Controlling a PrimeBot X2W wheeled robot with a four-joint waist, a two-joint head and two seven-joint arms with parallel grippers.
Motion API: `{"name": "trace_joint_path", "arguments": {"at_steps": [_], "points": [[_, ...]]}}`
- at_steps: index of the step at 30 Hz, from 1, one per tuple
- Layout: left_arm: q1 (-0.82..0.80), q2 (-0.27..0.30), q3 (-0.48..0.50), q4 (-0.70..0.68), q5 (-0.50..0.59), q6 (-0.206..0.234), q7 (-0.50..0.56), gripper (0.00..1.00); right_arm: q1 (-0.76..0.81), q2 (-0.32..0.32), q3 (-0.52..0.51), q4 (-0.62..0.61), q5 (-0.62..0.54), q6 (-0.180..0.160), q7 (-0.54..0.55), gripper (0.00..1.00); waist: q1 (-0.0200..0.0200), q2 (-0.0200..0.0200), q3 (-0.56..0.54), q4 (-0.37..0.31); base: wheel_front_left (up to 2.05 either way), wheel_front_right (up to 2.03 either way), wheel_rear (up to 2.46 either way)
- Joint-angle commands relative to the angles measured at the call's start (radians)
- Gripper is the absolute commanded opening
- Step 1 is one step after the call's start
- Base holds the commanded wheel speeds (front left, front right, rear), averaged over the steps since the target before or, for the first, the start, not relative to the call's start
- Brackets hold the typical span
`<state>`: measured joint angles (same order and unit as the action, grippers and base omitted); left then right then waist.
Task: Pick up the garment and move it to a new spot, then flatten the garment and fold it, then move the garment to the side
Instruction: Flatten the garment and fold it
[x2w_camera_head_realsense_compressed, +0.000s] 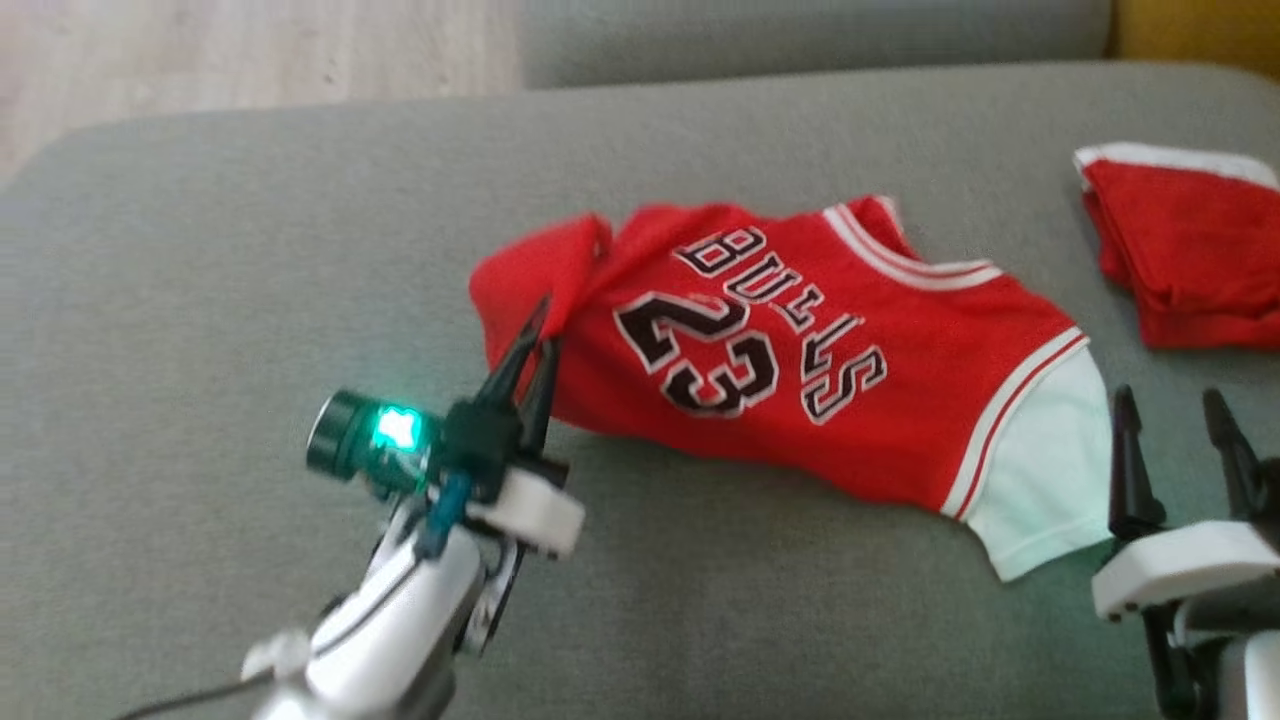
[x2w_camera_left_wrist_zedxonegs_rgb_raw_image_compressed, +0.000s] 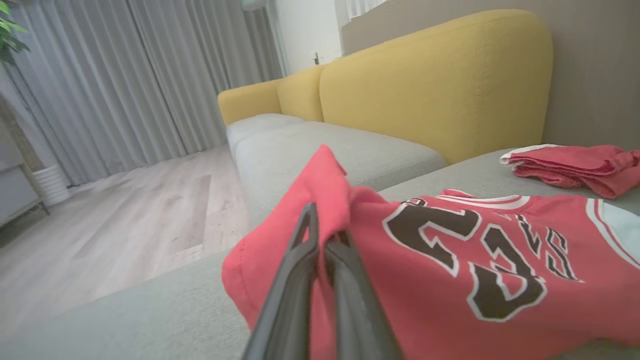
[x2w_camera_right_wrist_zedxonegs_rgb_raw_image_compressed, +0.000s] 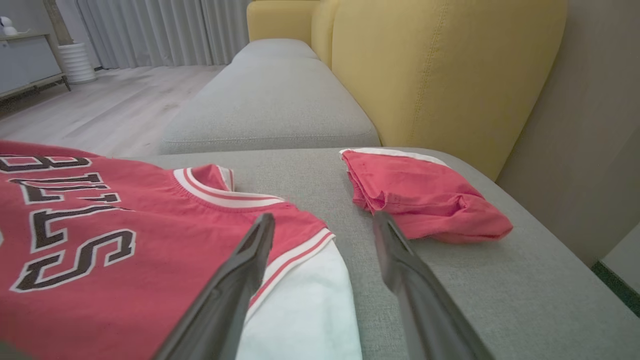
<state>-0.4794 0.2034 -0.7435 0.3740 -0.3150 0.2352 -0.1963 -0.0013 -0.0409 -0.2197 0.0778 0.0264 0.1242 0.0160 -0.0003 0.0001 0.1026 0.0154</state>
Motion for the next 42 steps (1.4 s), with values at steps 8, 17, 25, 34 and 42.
{"name": "trace_joint_path", "arguments": {"at_steps": [8, 17, 25, 34, 42], "points": [[0.059, 0.141, -0.002, -0.415, 0.132, 0.153, 0.177, 0.0, -0.006, -0.009, 0.008, -0.049, 0.016, 0.007, -0.006, 1.0, 0.0003, -0.0001, -0.018, 0.016, 0.0, 0.0, 0.0], [-0.138, 0.152, 0.041, -0.349, 0.162, 0.112, 0.184, 0.0, -0.068, -0.009, 0.036, -0.089, -0.001, 0.007, 0.01, 1.0, 0.0003, -0.0001, 0.111, -0.077, 0.0, 0.0, 0.0], [-0.394, 0.079, 0.06, -0.021, 0.126, -0.009, 0.118, 0.0, -0.13, -0.009, 0.069, -0.088, -0.014, 0.007, 0.013, 1.0, 0.0003, -0.0001, 0.193, -0.169, 0.0, 0.0, 0.0], [-0.634, -0.015, 0.082, 0.427, 0.083, -0.1, 0.02, 0.0, -0.171, -0.009, 0.122, -0.034, 0.0, 0.007, -0.006, 1.0, 0.0003, -0.0001, 0.241, -0.262, 0.0, 0.0, 0.0], [-0.668, -0.089, 0.055, 0.591, 0.071, -0.159, -0.05, 1.0, -0.182, -0.009, 0.13, 0.002, 0.014, 0.007, -0.021, 1.0, 0.0003, -0.0001, 0.242, -0.233, 0.0, 0.0, 0.0]]}}
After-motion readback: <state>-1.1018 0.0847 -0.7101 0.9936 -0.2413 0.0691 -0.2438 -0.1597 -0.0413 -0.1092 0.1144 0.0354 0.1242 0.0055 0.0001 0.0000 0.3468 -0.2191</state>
